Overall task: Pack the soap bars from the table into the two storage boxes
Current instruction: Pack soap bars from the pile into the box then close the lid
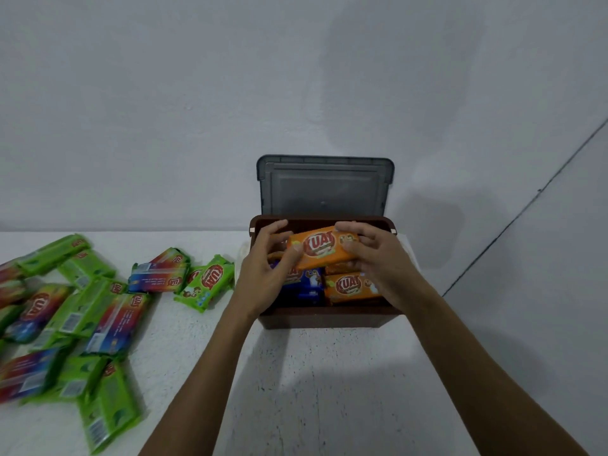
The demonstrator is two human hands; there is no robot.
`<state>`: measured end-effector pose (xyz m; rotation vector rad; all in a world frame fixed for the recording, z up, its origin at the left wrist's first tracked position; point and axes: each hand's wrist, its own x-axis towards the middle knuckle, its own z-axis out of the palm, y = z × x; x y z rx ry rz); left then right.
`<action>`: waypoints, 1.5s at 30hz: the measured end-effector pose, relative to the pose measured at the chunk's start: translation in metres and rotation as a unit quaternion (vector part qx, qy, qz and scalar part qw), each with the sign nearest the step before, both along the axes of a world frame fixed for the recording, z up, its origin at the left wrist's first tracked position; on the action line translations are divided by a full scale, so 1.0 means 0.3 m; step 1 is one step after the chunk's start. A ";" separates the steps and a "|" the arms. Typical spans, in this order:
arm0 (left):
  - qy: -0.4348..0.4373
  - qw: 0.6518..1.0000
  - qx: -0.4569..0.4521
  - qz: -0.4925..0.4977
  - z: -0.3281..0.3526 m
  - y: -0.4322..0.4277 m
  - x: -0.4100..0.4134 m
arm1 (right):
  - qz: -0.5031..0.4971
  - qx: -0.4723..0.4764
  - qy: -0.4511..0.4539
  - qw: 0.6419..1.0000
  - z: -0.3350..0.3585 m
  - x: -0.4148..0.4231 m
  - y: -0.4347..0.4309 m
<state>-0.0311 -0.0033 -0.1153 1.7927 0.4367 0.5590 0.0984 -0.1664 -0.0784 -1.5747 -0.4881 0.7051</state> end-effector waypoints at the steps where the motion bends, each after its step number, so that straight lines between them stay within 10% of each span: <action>1: 0.008 0.999 0.040 0.015 -0.014 0.017 -0.004 | -0.011 -0.026 -0.024 0.999 0.003 0.011 -0.019; 9: 0.074 0.963 0.249 0.076 -0.127 0.077 -0.048 | -0.082 -0.181 -0.080 0.977 -0.064 0.061 -0.093; 23: 0.095 0.951 0.283 0.075 -0.148 0.074 -0.065 | -0.053 -0.362 -0.233 0.901 -0.140 0.010 -0.037; 45: 0.126 0.965 0.200 0.114 -0.155 0.344 -0.577 | 0.021 -0.164 -0.434 0.886 -0.028 -0.362 0.416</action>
